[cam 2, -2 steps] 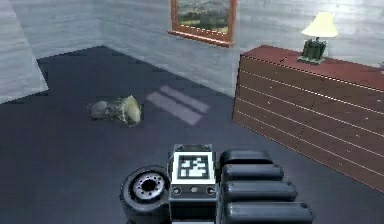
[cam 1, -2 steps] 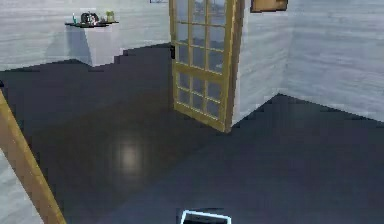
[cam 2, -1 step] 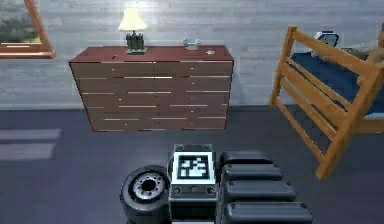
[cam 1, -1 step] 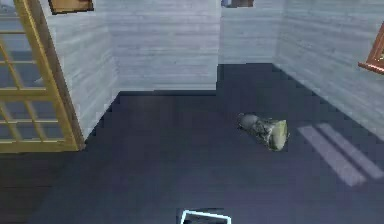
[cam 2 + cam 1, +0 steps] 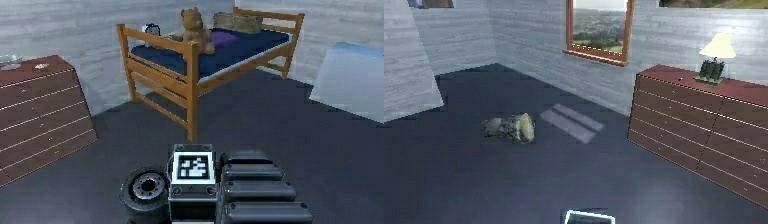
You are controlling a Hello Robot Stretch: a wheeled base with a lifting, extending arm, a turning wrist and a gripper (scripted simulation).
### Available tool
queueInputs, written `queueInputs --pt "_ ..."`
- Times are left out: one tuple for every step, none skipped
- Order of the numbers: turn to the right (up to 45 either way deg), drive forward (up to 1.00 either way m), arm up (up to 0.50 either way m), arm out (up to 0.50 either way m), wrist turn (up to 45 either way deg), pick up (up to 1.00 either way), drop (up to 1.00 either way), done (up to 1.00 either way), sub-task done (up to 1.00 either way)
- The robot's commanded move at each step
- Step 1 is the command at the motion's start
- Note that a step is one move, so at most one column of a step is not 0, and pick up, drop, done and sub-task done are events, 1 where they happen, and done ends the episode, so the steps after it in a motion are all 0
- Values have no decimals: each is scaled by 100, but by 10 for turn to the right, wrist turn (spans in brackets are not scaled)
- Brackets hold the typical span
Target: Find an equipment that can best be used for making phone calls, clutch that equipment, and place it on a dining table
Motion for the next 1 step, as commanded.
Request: queueInputs --pt "0 30 0 0 0 0 0 0 0"
